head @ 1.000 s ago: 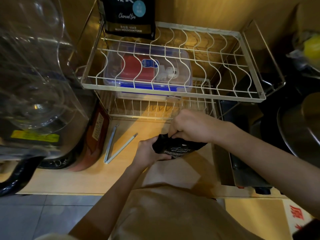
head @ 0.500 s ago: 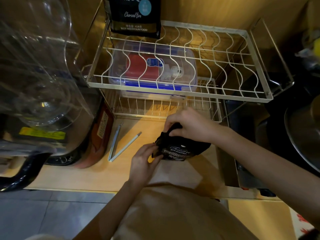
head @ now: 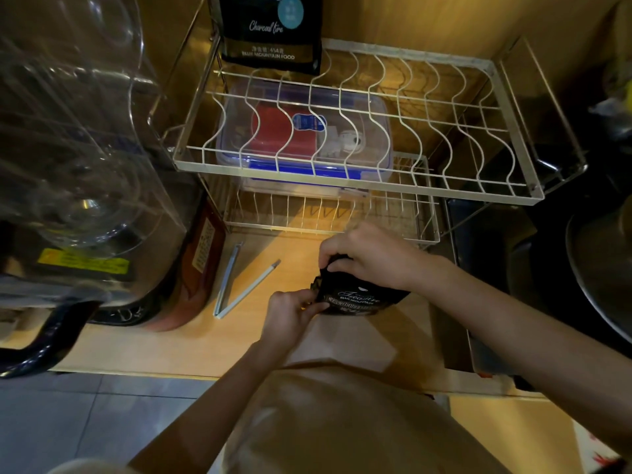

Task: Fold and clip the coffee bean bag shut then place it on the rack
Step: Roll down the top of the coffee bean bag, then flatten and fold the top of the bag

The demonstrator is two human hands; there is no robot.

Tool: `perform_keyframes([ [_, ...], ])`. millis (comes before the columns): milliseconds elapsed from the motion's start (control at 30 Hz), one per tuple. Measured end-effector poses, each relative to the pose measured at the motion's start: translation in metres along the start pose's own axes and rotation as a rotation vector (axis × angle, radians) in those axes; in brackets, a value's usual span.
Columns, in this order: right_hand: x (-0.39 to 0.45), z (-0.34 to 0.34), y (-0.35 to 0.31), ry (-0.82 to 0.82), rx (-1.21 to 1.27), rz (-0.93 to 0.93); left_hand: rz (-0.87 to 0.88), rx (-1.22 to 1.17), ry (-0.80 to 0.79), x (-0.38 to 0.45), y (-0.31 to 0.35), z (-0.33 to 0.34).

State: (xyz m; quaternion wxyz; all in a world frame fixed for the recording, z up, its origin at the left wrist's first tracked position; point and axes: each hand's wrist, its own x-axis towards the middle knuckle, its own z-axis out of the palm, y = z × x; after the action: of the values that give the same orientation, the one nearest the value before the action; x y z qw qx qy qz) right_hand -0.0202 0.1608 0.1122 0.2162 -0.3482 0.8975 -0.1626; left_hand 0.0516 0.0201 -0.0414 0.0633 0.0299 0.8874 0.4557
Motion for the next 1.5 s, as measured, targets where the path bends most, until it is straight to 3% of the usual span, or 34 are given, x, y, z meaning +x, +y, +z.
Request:
perform_keyframes([
  [167,0.003,-0.004,0.002,-0.059,0.002,0.018,0.039,0.041,0.008,0.000,0.003,-0.002],
  [300,0.006,-0.003,0.000,-0.049,-0.025,0.009,0.081,-0.113,0.024,0.006,0.012,-0.006],
  [467,0.006,-0.002,-0.004,-0.012,-0.011,-0.006,0.011,-0.242,0.044,0.013,0.017,-0.003],
  [667,0.014,-0.001,-0.006,-0.033,-0.055,0.045,-0.029,-0.238,-0.046,0.023,0.015,-0.005],
  [833,0.018,-0.007,-0.004,-0.061,-0.043,0.078,-0.055,-0.333,0.080,0.023,0.019,-0.012],
  [933,0.020,-0.009,-0.007,-0.065,0.000,0.063,-0.028,-0.451,-0.068,0.032,0.028,-0.016],
  [1033,0.017,-0.011,-0.007,-0.035,0.037,0.071,0.003,-0.370,-0.200,0.038,0.035,-0.016],
  [1200,-0.007,-0.023,0.021,-0.051,-0.092,0.125,-0.092,-0.338,-0.204,0.042,0.031,-0.016],
  [1500,-0.016,-0.010,0.026,0.054,-0.045,0.044,-0.107,-0.291,-0.259,0.040,0.031,-0.019],
])
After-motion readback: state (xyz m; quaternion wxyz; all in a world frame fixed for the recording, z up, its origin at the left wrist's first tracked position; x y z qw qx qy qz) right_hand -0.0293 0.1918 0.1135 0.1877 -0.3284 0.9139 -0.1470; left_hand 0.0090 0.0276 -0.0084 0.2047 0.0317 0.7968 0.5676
